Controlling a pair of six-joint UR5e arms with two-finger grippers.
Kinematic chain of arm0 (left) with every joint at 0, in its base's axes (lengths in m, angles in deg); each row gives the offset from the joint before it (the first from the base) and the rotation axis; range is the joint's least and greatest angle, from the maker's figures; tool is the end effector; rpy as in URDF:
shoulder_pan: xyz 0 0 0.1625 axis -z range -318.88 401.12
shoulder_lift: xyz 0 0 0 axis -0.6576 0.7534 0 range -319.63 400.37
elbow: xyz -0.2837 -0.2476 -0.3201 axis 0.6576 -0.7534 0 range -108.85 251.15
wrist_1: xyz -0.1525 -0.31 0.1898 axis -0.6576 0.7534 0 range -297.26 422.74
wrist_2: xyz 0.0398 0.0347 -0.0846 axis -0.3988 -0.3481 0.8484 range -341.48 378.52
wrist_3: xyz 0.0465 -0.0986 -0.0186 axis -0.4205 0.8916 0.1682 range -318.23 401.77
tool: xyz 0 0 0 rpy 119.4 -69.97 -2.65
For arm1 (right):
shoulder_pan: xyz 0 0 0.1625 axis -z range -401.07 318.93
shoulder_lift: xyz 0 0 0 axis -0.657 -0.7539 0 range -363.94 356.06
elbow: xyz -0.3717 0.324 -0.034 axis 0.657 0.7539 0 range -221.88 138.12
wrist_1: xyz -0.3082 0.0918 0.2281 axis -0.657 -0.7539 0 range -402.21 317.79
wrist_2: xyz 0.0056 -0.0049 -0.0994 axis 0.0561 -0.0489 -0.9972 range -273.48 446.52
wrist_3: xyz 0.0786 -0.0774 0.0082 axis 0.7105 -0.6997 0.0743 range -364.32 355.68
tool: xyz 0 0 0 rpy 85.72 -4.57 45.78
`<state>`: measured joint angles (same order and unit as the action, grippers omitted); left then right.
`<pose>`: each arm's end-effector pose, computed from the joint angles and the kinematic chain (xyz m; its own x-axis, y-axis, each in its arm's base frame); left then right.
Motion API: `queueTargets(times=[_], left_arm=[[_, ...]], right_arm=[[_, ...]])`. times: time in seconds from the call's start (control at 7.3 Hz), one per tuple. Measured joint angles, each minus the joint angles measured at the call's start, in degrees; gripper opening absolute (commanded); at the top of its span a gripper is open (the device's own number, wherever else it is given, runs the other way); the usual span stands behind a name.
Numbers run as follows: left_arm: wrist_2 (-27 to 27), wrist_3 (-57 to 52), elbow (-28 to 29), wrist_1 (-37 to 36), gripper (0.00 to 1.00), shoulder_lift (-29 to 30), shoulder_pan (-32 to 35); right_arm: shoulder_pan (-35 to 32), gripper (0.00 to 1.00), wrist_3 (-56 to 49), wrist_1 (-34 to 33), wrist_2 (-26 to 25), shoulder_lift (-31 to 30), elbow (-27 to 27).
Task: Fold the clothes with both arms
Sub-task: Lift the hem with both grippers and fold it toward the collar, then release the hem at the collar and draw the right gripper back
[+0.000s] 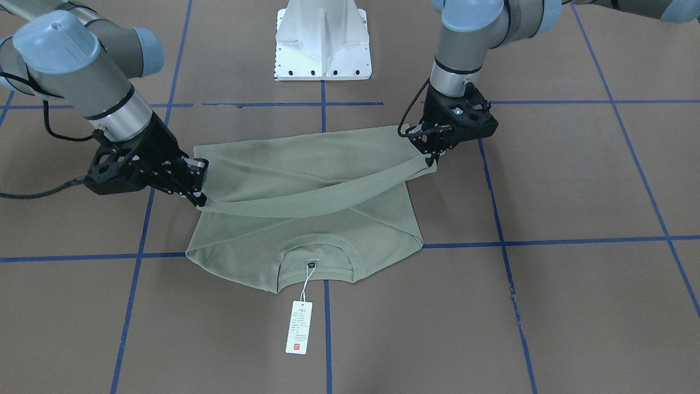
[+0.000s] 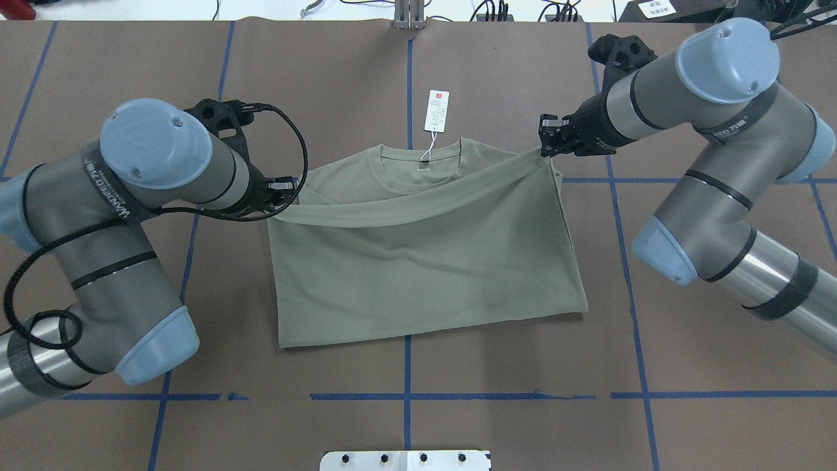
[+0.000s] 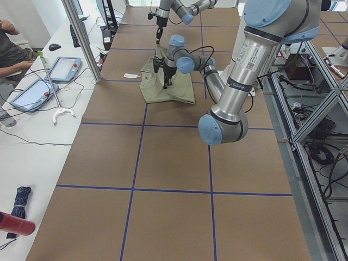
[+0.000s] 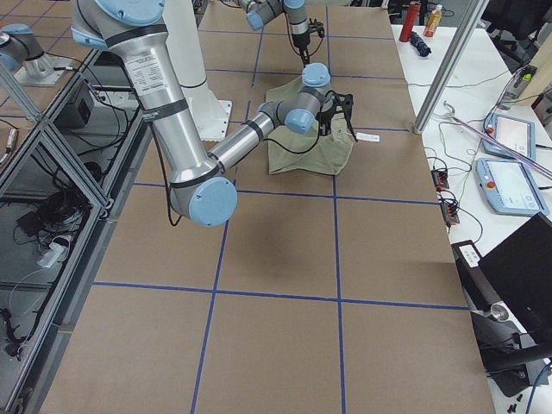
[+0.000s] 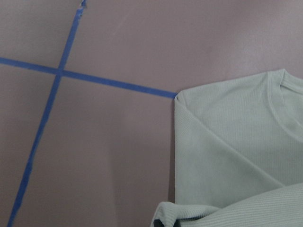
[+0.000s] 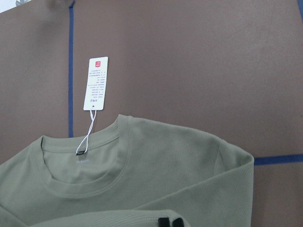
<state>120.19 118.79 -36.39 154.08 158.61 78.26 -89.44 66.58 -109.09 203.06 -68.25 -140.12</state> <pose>0.4431 -0.4748 0.3327 0.6348 -0.2049 -0.7450 0.3392 0.9402 0.0305 -0.3754 -0.5485 0.3709 0.4787 0.0981 0.8725 -0.2782 0.9595 0.0448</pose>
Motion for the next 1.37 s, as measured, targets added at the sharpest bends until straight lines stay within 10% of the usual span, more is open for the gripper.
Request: queueTargets(times=[0.41,1.1,1.23,1.37], left_arm=[[-0.24,-0.21,13.78,11.55,0.0,2.73,2.83],[-0.33,-0.3,17.06,13.45,0.0,4.28,3.67],[-0.33,-0.01,17.72,13.39,0.19,5.21,3.66],[-0.33,0.17,18.28,13.36,0.99,5.82,3.64]], right_arm=[[-1.59,0.0,-3.17,0.16,-0.89,2.33,7.83],[-1.93,0.0,-3.52,0.19,-0.97,4.02,10.21],[-1.91,0.0,-3.5,0.34,-0.95,4.29,10.51],[-1.93,0.98,-3.47,1.08,-0.91,4.36,10.81]])
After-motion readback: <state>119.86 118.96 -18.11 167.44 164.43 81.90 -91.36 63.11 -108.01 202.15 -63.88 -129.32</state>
